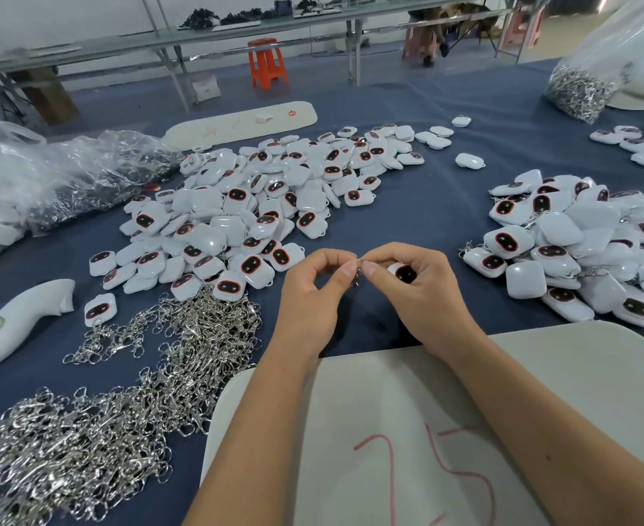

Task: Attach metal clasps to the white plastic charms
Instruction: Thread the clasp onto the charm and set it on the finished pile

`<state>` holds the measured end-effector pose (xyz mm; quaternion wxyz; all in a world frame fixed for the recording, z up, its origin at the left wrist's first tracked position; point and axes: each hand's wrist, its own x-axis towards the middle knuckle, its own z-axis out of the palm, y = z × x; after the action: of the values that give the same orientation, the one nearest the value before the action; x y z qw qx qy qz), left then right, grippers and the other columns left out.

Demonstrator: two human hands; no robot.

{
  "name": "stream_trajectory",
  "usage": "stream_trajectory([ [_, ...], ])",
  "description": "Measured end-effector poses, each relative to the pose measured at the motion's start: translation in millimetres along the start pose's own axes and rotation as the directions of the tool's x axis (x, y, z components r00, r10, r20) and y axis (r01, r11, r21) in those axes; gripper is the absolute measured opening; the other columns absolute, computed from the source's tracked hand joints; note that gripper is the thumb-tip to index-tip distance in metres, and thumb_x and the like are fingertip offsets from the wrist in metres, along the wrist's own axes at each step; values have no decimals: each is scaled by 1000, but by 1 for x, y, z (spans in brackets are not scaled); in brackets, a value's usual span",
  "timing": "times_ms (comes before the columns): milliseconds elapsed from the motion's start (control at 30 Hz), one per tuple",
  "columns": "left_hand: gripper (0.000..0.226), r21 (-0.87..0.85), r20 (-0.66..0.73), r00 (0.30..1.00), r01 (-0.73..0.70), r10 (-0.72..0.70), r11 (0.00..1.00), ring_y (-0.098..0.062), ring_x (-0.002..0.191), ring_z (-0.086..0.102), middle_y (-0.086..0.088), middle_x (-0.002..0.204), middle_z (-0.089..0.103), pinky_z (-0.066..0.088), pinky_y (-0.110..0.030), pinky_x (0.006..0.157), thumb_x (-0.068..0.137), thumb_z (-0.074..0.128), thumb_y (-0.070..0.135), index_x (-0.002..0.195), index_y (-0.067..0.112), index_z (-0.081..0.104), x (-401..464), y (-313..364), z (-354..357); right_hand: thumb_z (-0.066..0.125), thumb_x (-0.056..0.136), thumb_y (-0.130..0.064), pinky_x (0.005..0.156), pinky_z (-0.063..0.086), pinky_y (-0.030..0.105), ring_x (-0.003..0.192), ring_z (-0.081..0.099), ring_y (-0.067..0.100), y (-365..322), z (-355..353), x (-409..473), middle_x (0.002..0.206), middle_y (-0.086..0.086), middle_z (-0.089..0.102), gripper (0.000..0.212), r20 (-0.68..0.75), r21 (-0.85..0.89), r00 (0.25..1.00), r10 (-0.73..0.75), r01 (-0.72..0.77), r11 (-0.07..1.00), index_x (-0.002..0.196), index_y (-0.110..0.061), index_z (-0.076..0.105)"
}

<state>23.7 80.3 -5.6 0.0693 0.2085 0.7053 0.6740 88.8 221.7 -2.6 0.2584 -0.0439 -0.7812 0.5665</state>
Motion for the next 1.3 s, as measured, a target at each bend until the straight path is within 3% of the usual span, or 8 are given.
stream_trajectory([
  [133,11,128,34,992,-128,125,983,-17,85,64,2,87,72,50,-25,81,95,67,5,88,13,71,-1,2,-7,70,94,-4,72,51,27,80,65,13,0,4,-1,83,-10,72,19,-48,-173,992,-118,108,979,86,-21,76],
  [300,16,175,106,987,-139,122,975,-15,76,60,7,79,69,49,-33,75,94,67,2,85,14,71,1,3,-15,70,95,-6,71,50,42,77,62,19,1,0,0,85,-9,66,16,50,-384,973,-225,227,895,90,-20,76],
  [467,17,116,140,987,-97,81,988,-10,64,52,7,71,63,47,-22,67,95,64,5,83,16,70,4,1,-18,69,95,-4,69,49,38,75,60,19,1,-1,0,83,-7,64,16,70,-397,964,-258,264,879,90,-18,76],
  [567,18,140,160,984,-103,80,985,-12,63,54,0,73,63,49,-23,69,96,64,3,84,15,71,6,-1,-19,70,94,-2,68,49,35,75,60,19,2,-3,1,83,-7,65,15,83,-394,961,-264,275,877,90,-16,76],
  [733,21,102,167,984,-80,62,992,-8,61,55,11,66,63,48,-17,66,97,63,1,84,14,72,9,1,-17,71,93,0,66,48,32,73,60,18,2,-3,2,82,-9,64,16,59,-393,959,-279,279,876,88,-15,76],
  [933,16,104,176,983,-77,58,992,-10,61,54,11,65,62,47,-19,67,98,61,1,87,9,71,11,-1,-15,72,93,0,66,47,31,72,59,18,0,-3,2,80,-9,64,15,61,-397,962,-267,269,878,88,-14,76],
  [1167,20,260,101,987,-146,123,954,-4,67,54,24,67,61,44,-23,71,100,60,7,87,21,65,11,-6,-4,71,93,-3,65,47,34,69,57,16,4,-1,4,80,-11,63,15,7,-422,962,-274,251,871,86,-16,74],
  [1300,22,256,31,990,-142,138,956,-2,68,55,24,70,62,44,-21,71,100,60,7,87,24,65,7,-4,4,70,94,-5,63,47,37,67,56,15,2,0,2,80,-12,61,15,-50,-442,953,-298,246,862,85,-17,73],
])
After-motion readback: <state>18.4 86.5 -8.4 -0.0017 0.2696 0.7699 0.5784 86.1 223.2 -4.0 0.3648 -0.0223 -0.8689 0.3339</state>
